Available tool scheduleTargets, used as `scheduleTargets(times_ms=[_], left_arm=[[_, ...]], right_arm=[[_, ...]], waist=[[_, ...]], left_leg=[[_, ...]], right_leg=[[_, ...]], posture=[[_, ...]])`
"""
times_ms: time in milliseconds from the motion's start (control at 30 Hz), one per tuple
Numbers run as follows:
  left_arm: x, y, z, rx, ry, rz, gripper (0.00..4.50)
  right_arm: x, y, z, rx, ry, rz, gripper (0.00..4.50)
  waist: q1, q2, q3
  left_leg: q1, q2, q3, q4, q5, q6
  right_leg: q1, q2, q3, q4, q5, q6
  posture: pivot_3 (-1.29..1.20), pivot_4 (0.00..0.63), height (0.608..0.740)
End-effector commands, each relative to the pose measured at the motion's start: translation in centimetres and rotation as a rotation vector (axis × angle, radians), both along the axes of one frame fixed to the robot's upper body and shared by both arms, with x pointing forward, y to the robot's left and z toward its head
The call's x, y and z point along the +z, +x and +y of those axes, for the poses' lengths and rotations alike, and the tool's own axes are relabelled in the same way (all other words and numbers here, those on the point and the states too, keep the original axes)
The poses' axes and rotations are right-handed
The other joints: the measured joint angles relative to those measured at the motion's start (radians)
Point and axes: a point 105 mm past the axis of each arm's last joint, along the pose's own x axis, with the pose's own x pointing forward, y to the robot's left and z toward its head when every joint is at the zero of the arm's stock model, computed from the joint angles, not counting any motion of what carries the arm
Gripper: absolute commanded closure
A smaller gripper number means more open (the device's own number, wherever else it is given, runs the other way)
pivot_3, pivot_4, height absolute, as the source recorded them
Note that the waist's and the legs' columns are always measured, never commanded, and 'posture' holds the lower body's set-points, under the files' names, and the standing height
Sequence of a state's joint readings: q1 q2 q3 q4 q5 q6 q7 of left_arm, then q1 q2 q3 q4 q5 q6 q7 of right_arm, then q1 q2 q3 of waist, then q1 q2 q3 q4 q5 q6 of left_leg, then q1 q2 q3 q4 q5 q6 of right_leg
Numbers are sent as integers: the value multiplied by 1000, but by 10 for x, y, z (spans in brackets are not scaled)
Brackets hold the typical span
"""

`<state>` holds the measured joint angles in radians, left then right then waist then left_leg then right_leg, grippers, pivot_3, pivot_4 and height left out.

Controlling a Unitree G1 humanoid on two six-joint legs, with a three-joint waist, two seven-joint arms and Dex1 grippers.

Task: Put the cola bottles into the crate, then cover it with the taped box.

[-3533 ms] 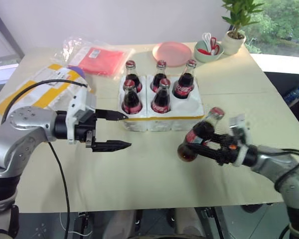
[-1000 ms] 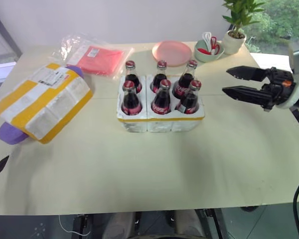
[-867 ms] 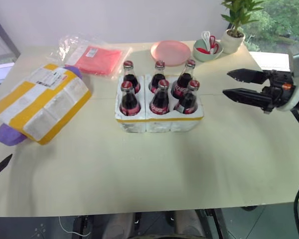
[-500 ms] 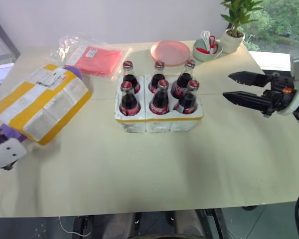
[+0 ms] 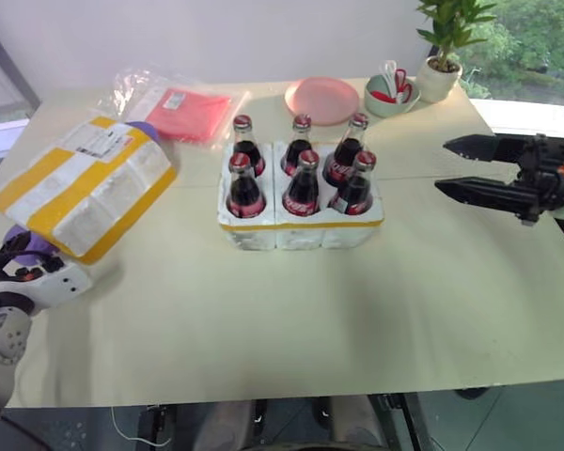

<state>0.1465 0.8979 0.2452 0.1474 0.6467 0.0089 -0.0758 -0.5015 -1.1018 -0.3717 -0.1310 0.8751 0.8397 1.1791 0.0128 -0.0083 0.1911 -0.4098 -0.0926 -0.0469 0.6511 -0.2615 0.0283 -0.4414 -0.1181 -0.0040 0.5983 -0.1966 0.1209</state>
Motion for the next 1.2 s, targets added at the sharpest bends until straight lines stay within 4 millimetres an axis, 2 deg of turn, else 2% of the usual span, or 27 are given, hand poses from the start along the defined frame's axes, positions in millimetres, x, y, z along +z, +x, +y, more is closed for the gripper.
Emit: scheduleTargets(times_ms=[33, 267, 467, 567, 733, 800, 900, 1067, 1200], left_arm=[[6, 4, 9, 37, 28, -40, 0], [5, 10, 20, 102, 15, -55, 0], [6, 19, 20, 101, 1, -68, 0], [8, 22, 18, 92, -6, -76, 834], [12, 24, 23, 109, 3, -88, 3386], [19, 24, 27, 117, 18, -102, 3386], [34, 26, 31, 117, 39, -134, 3386], [73, 30, 32, 92, 69, -228, 3386], [128, 38, 18, 3, 53, -382, 3386]], right_arm=[[12, -12, 3, 37, -34, -47, 85], [15, -10, 0, 6, -34, -68, 85], [13, -11, 2, 0, -33, -74, 85], [12, -11, 2, 0, -37, -73, 0], [8, -14, 2, 13, -36, -36, 0], [7, -17, 2, 22, -43, -34, 0], [5, -13, 1, -8, -65, -64, 0], [-1, -11, -2, -19, -69, -52, 0], [-7, -9, -7, -40, -89, -46, 0]], waist=[[-1, 0, 0], [0, 0, 0], [1, 0, 0], [1, 0, -1], [1, -1, -1], [0, -1, -1], [-1, -1, -1], [1, -1, -1], [3, -2, -1]], left_leg=[[0, 0, 0, 0, 0, 0], [0, 0, 1, 1, 0, -1], [0, 0, 1, 1, 0, -1], [0, 0, 1, 1, 0, -1], [0, 0, 1, 2, 1, -1], [0, 0, 1, 2, 1, -1], [0, 0, 1, 2, 1, -1], [0, 0, 1, 3, 1, -1], [0, 0, 1, 2, 1, -1]], right_leg=[[0, 0, 0, 0, 0, 0], [0, 0, 0, 1, 1, 0], [0, 0, 0, 2, 1, 0], [0, 0, 0, 2, 1, 0], [0, 0, 0, 2, 2, 0], [0, 0, 0, 2, 2, 0], [-1, 0, 1, 3, 2, 0], [-1, 0, 0, 4, 2, 0], [-1, 0, 0, 3, 2, 0]], posture=[[0, 150, 740], [0, 150, 740], [0, 150, 740], [0, 150, 740], [0, 150, 740], [0, 150, 740], [0, 150, 740], [0, 150, 740], [0, 150, 740]])
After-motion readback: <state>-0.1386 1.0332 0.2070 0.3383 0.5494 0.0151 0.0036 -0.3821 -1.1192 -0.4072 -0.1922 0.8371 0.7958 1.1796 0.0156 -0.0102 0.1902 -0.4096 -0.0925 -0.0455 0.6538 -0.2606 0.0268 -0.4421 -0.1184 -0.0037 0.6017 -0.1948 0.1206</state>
